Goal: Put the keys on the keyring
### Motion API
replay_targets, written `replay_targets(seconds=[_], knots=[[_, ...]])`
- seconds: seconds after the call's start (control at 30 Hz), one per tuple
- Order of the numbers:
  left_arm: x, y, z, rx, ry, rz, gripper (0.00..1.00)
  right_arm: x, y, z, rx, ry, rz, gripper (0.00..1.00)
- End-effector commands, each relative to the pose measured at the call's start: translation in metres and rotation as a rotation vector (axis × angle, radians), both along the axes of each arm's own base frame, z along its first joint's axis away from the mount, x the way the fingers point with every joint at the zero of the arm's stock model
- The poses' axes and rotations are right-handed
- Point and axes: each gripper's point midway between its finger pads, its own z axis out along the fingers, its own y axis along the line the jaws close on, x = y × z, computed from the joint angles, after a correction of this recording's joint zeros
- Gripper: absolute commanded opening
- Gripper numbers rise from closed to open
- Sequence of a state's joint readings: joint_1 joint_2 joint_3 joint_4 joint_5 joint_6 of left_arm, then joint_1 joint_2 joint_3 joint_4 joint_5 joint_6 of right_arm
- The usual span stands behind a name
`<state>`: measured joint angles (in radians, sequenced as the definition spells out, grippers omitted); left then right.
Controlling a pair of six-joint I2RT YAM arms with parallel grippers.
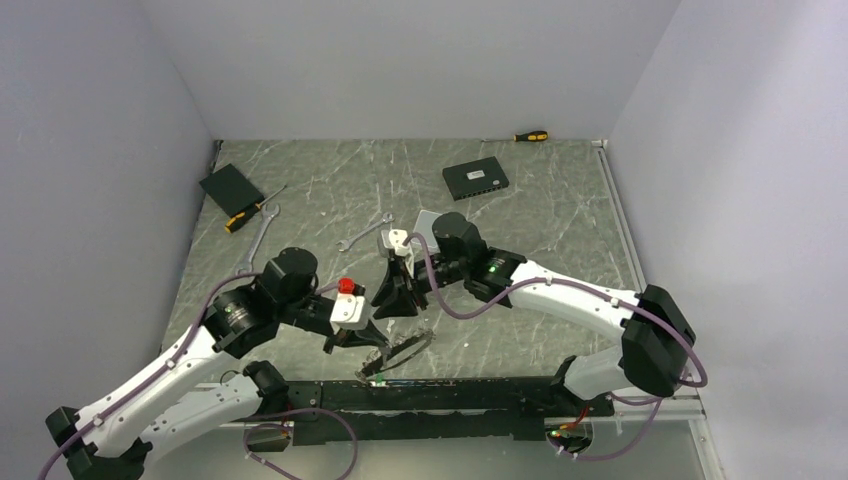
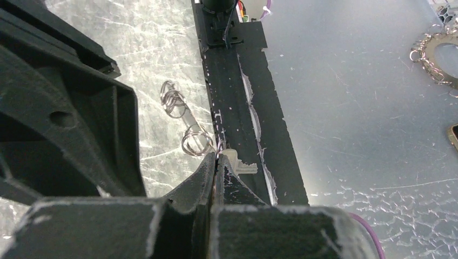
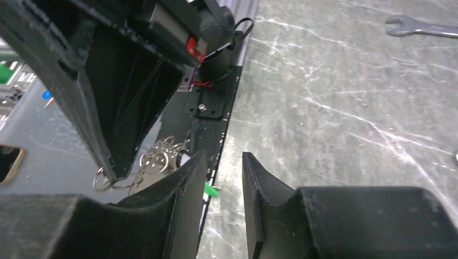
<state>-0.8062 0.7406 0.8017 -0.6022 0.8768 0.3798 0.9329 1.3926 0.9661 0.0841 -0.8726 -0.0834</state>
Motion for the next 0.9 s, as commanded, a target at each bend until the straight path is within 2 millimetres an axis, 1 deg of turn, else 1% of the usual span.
replay_targets(seconds=[0.0,0.17,0.33,0.5,0.67,0.87], knots=[[-0.004,-0.001,0.017,-0.076,-0.054,-0.034,0.0,-0.024,-0.009,0.009,0.029,0.021,0.108,0.34],[0.0,-0.001,0.018,-0.072,-0.061,-0.02,0.0,-0.039,-0.019,0.003,0.016,0.069,0.133,0.34],[0.003,0.0,0.02,-0.08,-0.076,0.0,0.0,-0.048,-0.028,0.001,0.008,0.095,0.146,0.34],[0.004,0.001,0.023,-0.093,-0.092,0.016,0.0,-0.053,-0.033,-0.001,0.001,0.103,0.146,0.34],[0.005,0.001,0.024,-0.094,-0.089,0.017,0.0,-0.057,-0.035,0.001,0.009,0.11,0.165,0.34],[0.006,0.002,0.023,-0.095,-0.087,0.018,0.0,-0.064,-0.036,0.01,0.037,0.133,0.204,0.36]])
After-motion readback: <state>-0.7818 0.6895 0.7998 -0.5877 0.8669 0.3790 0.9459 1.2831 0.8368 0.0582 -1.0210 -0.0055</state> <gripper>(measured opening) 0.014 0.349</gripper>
